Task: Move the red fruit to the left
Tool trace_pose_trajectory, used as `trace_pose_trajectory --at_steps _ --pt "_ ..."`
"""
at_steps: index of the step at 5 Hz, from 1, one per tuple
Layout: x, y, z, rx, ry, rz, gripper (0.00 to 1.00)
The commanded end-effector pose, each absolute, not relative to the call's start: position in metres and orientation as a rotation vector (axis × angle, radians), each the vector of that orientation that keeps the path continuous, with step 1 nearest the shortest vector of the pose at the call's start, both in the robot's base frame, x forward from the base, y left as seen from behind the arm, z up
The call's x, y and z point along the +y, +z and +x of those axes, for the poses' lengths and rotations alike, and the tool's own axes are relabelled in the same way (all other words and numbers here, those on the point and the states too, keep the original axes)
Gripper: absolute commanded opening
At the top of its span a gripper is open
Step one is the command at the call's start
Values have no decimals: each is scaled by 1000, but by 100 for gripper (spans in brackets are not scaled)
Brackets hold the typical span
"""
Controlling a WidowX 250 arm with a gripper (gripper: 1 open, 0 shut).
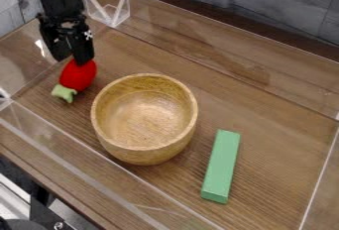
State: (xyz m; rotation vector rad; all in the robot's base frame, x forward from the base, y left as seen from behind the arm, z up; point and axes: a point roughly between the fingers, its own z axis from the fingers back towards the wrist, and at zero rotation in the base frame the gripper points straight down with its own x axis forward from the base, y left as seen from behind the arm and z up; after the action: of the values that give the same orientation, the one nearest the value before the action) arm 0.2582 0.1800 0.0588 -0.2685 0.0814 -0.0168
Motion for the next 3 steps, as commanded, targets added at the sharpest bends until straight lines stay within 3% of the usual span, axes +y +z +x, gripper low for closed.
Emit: trace_pose_trajectory --at_steps 1,3 --pt "182 99 270 -3 -46 -216 100" --pt "177 125 270 -36 89 -219 100"
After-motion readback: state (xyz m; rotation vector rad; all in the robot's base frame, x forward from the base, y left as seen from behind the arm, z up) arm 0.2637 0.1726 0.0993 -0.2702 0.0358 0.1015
